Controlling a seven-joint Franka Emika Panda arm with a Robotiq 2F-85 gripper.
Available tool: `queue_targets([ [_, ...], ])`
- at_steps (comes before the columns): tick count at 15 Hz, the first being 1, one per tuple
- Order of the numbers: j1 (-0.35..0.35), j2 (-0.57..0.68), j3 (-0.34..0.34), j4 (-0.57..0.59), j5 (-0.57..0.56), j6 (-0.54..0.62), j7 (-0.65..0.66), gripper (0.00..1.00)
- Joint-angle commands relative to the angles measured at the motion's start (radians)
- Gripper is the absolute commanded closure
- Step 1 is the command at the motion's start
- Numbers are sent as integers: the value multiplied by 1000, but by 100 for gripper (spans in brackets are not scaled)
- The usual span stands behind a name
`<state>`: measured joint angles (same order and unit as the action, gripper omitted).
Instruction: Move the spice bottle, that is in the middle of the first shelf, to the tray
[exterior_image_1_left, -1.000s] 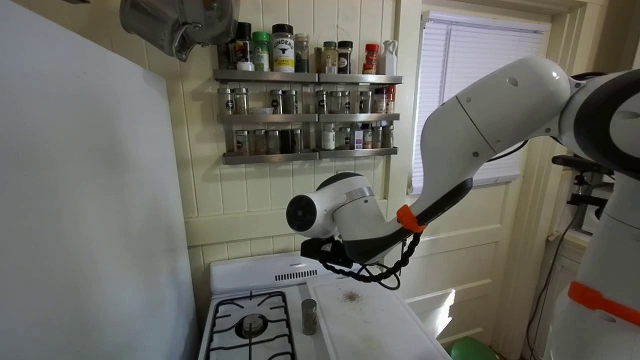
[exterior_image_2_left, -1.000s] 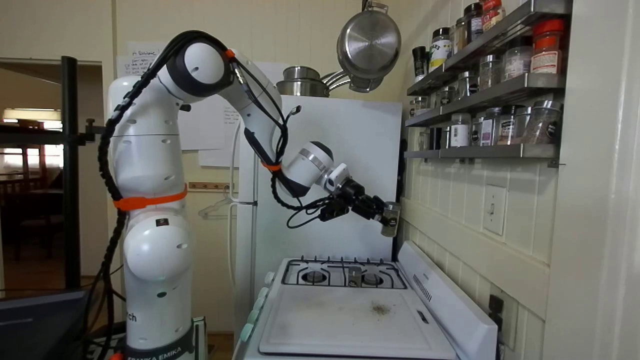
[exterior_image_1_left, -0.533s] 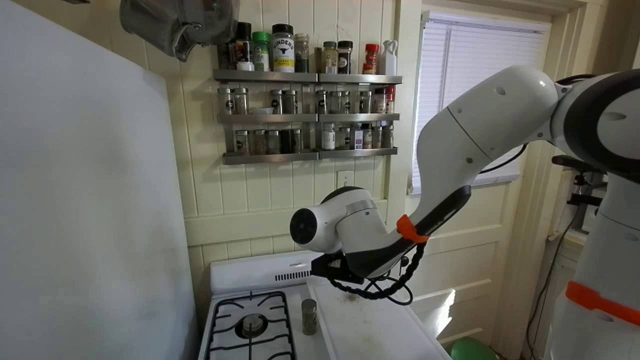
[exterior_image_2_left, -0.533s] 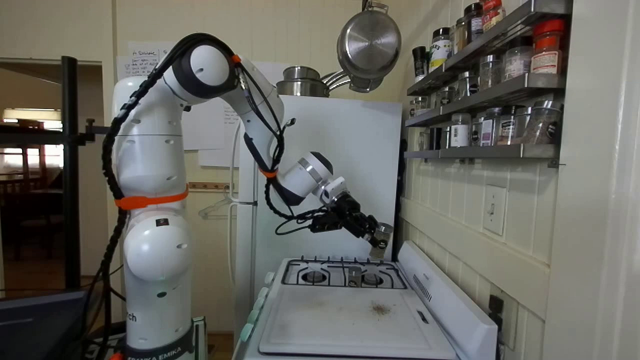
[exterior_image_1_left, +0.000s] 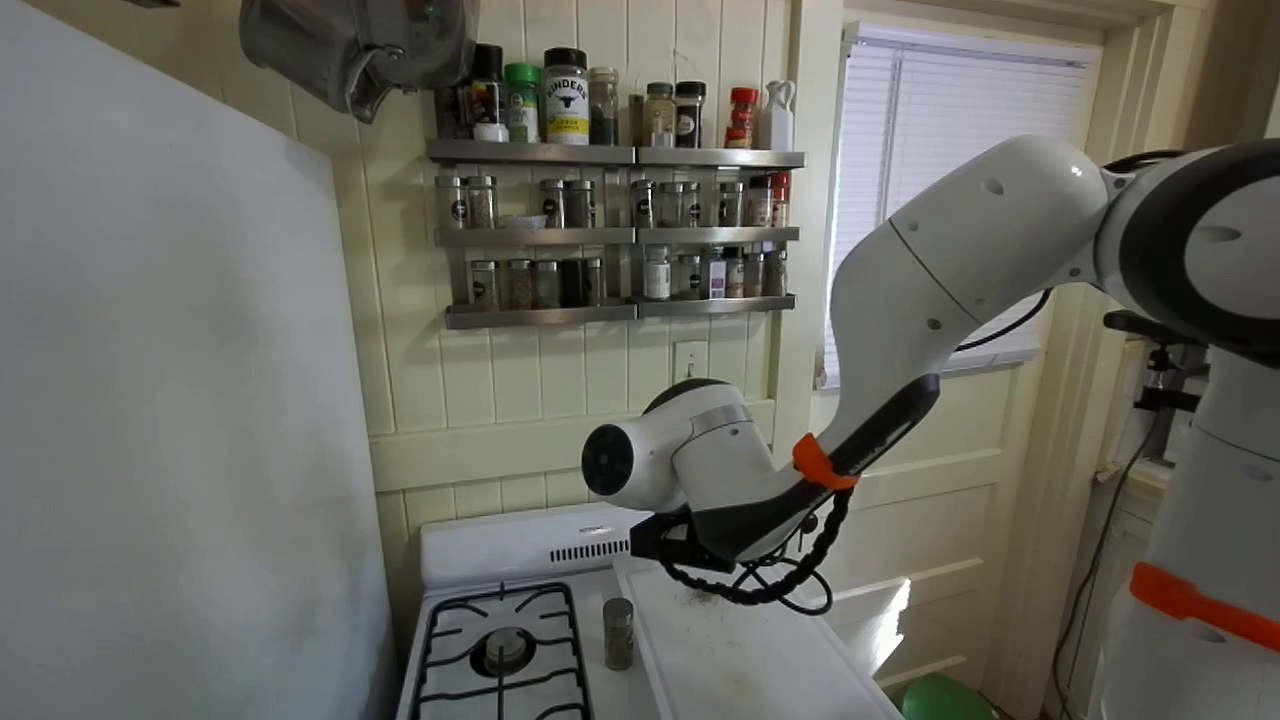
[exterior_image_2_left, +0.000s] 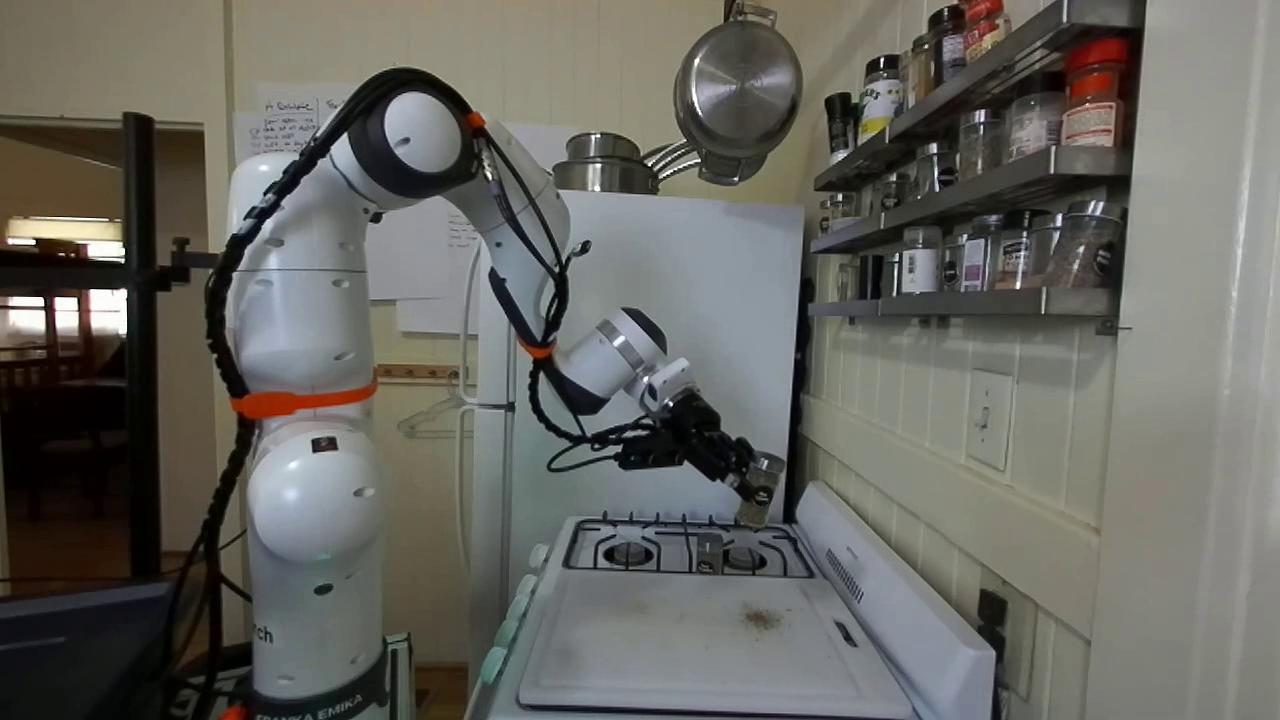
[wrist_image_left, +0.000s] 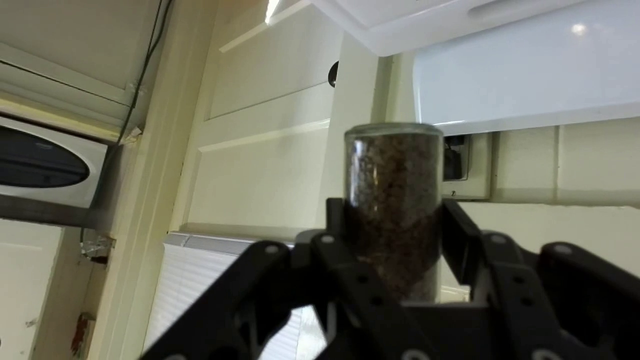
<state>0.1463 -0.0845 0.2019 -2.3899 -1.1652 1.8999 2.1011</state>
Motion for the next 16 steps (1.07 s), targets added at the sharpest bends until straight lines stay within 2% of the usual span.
queue_targets([
  [1, 4, 21, -15, -9, 16, -23, 34, 77],
  [5, 2, 55, -28, -20, 4, -48, 76, 77],
  [11, -6, 108, -47, -38, -50, 10, 181, 77],
  [13, -2, 131, -47, -34, -78, -26, 216, 77],
  [16, -3, 162, -54, -36, -137, -20, 274, 77],
])
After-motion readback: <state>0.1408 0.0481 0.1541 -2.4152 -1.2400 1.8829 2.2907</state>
